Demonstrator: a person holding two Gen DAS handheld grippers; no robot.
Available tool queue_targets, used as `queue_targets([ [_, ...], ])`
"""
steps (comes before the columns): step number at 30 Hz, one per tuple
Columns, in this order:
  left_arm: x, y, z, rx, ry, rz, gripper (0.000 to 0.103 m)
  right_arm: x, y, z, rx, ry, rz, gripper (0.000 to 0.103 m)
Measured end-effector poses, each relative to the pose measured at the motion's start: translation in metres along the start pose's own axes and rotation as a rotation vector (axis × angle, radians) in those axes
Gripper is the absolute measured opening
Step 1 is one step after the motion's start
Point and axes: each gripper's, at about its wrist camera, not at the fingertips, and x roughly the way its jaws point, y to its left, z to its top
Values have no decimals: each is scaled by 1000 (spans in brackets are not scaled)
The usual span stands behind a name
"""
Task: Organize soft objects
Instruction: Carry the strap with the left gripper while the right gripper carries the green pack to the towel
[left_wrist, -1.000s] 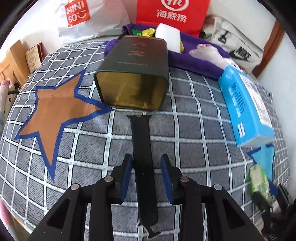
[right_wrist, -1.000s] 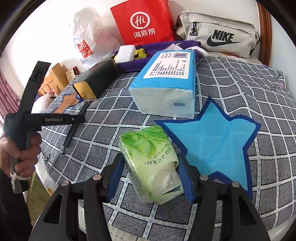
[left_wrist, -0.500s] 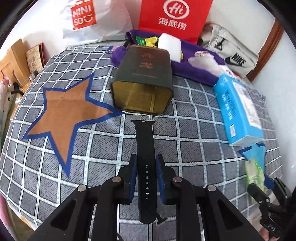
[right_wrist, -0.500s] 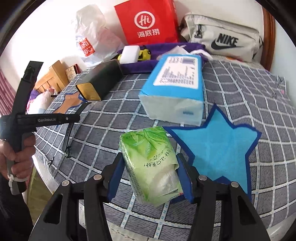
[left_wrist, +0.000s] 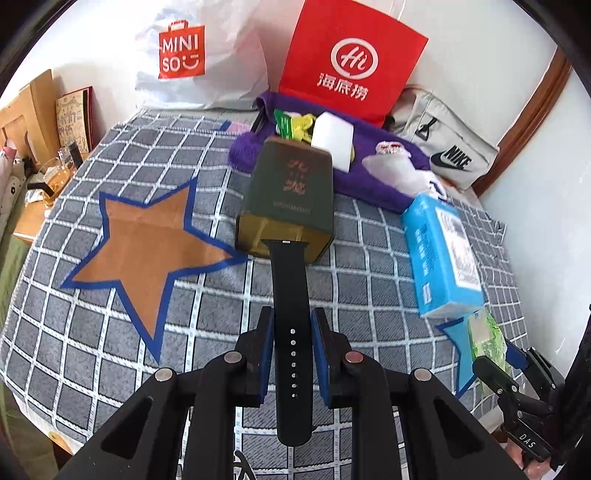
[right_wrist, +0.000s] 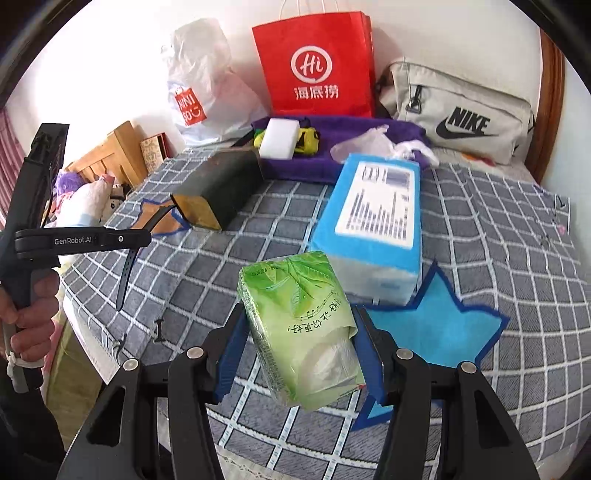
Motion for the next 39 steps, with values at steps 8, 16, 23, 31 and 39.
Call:
queue_targets([
  [8,-13,-5,21,-5,-36,-19,19,-9,-1,24,-27,-36,-6,55],
  [16,-20,-13,45,11,-67,-41,19,-12,-6,49,-30,-68,-13,55],
  [23,-22,-16,67,17,-89,-48,19,-16,-8,76,-51,-114,-34,55],
  [31,-22,-17,95,22,-111,-55,19,-14,-20,106,-35,-146,-48,55],
  [39,-13,-14,120,9,-115,-61,19,-3,-24,136,-12,-167,-39,55],
])
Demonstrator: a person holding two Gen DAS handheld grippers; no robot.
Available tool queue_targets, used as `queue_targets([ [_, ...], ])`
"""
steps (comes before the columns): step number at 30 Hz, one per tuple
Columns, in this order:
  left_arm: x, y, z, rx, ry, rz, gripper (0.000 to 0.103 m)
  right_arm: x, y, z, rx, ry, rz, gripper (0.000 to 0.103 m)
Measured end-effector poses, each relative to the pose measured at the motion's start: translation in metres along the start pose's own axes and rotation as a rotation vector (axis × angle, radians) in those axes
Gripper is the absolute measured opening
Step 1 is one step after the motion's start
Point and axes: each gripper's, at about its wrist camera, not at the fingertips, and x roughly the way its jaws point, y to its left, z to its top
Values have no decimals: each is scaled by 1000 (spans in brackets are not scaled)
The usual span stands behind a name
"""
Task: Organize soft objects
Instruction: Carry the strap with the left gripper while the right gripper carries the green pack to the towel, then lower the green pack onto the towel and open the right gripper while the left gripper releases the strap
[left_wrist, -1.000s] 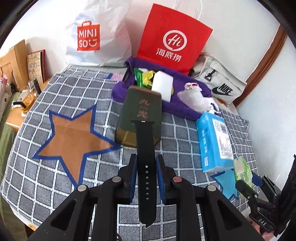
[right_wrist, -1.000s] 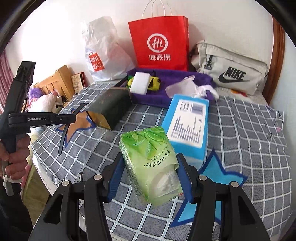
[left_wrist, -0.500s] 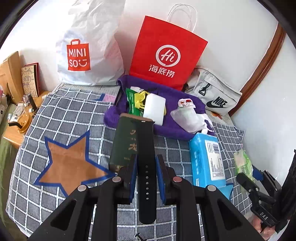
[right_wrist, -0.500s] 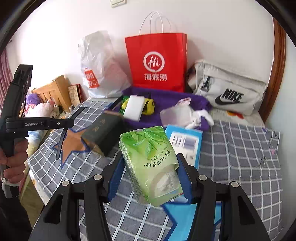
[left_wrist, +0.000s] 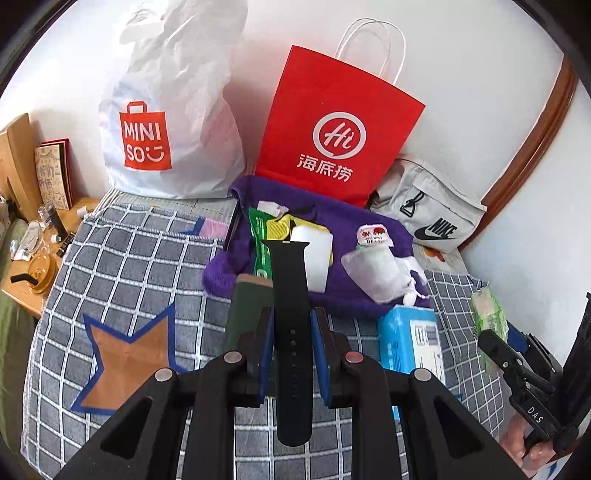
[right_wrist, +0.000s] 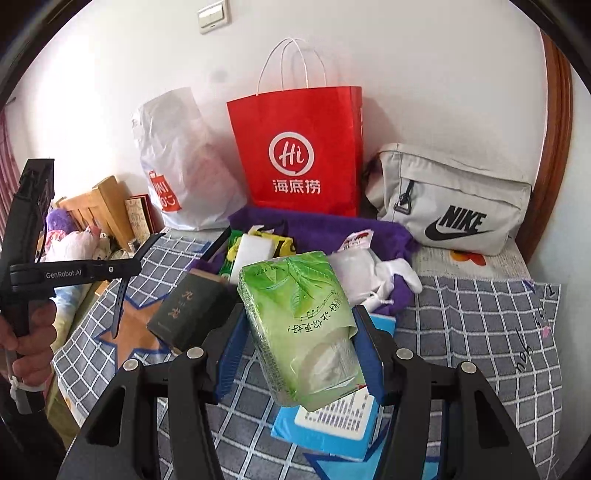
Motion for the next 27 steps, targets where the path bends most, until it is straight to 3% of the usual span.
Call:
queue_targets([
  [14,19,-7,41,30,-13,-5,19,28,-14,42,6,-39,-42,55],
  [27,64,-9,72,25,10,-21,19,68,-33,64,3,-31,-67,55],
])
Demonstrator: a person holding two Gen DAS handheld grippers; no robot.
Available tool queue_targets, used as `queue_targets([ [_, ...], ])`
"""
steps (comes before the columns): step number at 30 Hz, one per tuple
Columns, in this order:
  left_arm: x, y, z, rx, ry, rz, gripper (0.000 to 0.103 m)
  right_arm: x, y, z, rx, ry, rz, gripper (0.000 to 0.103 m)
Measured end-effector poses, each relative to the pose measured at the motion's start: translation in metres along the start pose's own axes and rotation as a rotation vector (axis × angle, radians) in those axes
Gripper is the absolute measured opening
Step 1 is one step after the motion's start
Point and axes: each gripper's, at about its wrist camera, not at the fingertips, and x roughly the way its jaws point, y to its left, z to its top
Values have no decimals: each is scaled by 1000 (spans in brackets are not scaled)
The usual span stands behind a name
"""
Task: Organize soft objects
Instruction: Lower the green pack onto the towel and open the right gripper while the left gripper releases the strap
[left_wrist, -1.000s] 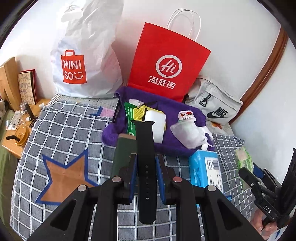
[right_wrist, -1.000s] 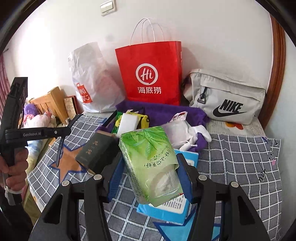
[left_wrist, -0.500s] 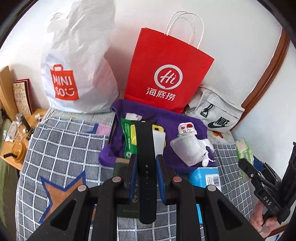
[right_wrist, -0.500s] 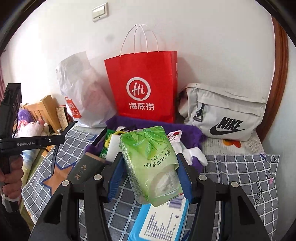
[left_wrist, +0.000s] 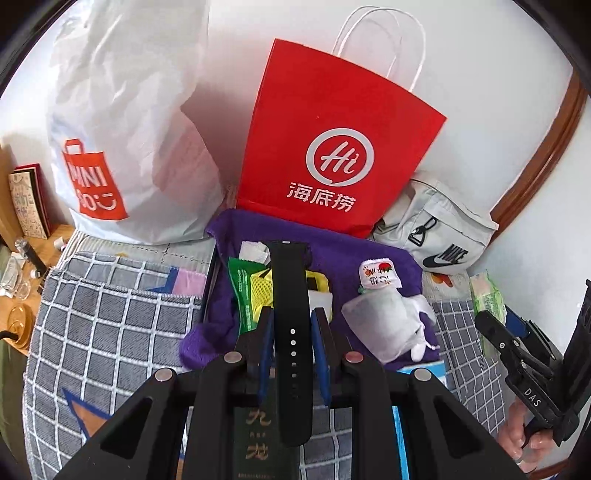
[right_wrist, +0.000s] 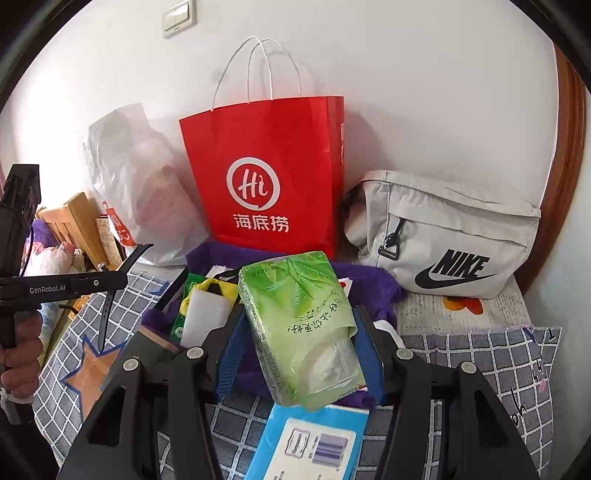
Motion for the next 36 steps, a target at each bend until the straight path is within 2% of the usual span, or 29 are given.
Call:
queue_targets([
  [9,39,8,27,-44,14,-7,19,44,-14,16,39,23,12,55],
  [13,63,14,33,-55,41,5,19,73,-19,11,55,79,26,55],
  [22,104,28,29,-88,99,6,19,118,-30,-6,81,199,83,56],
  [36,124,38,23,-129,134,-15,20,143,-25,-18,68,264,91,57],
])
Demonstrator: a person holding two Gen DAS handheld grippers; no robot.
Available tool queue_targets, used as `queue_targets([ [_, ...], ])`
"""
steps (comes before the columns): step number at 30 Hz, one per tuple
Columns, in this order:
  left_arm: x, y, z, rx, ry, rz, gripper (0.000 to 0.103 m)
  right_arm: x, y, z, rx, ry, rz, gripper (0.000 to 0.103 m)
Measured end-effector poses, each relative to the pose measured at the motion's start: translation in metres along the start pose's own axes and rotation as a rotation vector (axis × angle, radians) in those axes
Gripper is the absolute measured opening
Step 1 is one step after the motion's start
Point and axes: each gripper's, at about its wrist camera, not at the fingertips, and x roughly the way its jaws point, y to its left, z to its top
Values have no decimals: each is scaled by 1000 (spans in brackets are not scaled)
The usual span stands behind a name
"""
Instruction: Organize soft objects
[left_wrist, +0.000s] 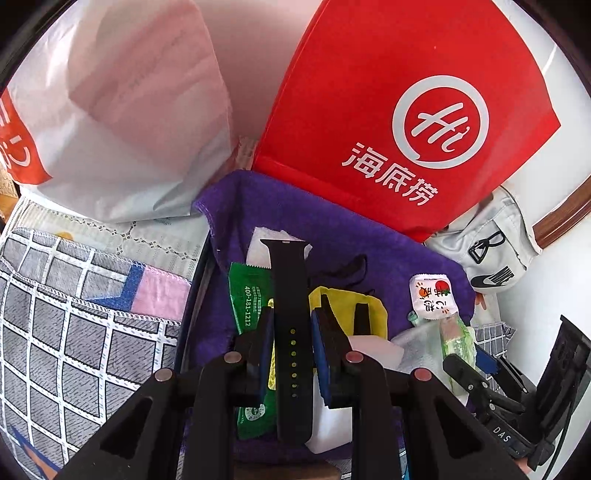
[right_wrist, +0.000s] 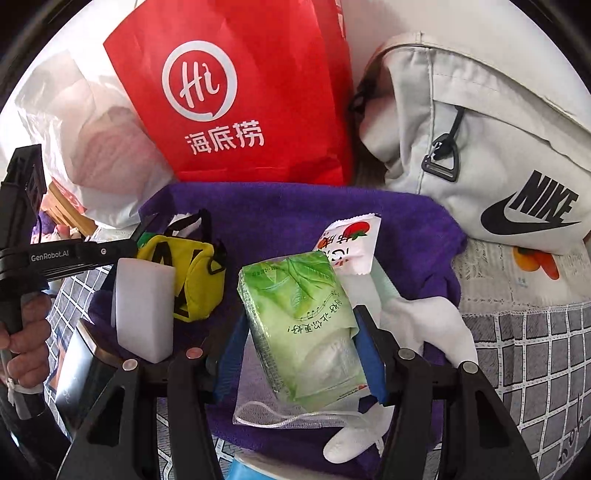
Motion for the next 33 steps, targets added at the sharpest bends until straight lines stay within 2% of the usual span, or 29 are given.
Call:
queue_targets([
  [6,1,1,0,-1,9,-7,20,9,3,2,-1,36,-16,58],
  [10,2,-1,0,9,13,4,20,7,3,2,9,40,-5,69],
  [15,-2,-2,1,17,19,19,20,0,4,4,16,34,-17,70],
  [20,-14,-6,1,33,15,39,20,-19,4,5,28,11,-25,70],
  [25,-41,-15,-6,56,-9,64,20,-54,9,4,33,-45,-42,70],
  [26,-48,-18,-9,62,-10,65,22,-62,10,2,38,-52,-40,70],
  [30,-82,-32,-28,114,-52,88,44,-90,13,-8,53,-80,-39,70],
  [33,-106,-41,-46,140,-72,108,46,-112,20,-19,57,-92,-23,70],
])
